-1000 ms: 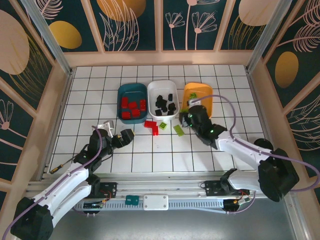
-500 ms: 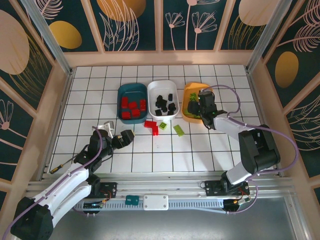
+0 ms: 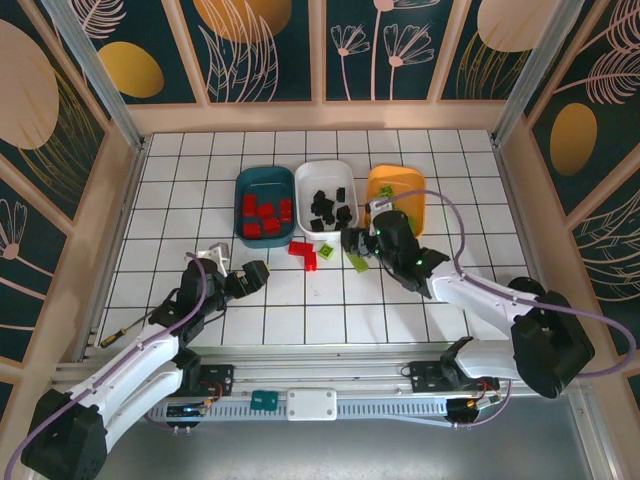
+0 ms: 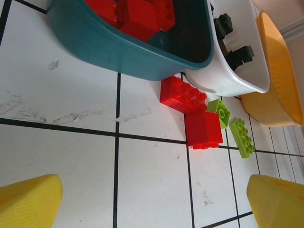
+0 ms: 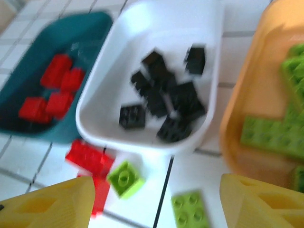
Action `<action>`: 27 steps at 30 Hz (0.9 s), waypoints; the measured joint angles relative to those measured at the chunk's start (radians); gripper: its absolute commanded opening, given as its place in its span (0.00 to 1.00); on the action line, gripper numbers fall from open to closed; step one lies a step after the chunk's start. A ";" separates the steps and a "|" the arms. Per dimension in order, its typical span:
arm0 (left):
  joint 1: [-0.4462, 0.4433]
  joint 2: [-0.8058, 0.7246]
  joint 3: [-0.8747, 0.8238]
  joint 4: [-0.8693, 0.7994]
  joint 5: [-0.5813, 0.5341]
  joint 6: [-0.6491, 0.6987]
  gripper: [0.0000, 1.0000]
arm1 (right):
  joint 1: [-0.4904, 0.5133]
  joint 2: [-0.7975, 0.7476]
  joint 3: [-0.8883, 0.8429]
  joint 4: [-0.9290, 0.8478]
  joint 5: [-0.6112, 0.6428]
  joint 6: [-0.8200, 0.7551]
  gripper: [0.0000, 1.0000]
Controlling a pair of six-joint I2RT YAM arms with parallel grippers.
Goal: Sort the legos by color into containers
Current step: Pick up the lego from the center of the table.
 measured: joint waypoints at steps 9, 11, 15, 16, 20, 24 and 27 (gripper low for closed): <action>0.000 0.029 0.000 0.020 0.029 0.000 0.98 | 0.063 0.159 -0.063 -0.029 0.042 0.007 0.70; 0.000 0.028 0.000 0.021 0.033 0.000 0.99 | 0.063 0.188 -0.061 -0.031 0.063 0.005 0.70; 0.000 0.024 -0.002 0.021 0.037 0.000 0.98 | 0.063 0.274 -0.036 -0.047 0.096 -0.001 0.67; 0.000 0.024 -0.004 0.021 0.037 0.000 0.98 | 0.063 0.300 -0.023 -0.054 0.106 -0.002 0.65; 0.000 0.022 -0.008 0.021 0.038 0.000 0.99 | 0.066 0.369 0.043 -0.066 0.141 -0.011 0.50; 0.000 0.020 -0.008 0.022 0.038 0.000 0.98 | 0.076 0.386 0.062 -0.061 0.136 -0.018 0.35; 0.000 0.020 -0.010 0.023 0.038 0.000 0.98 | 0.082 0.383 0.063 -0.060 0.138 -0.022 0.27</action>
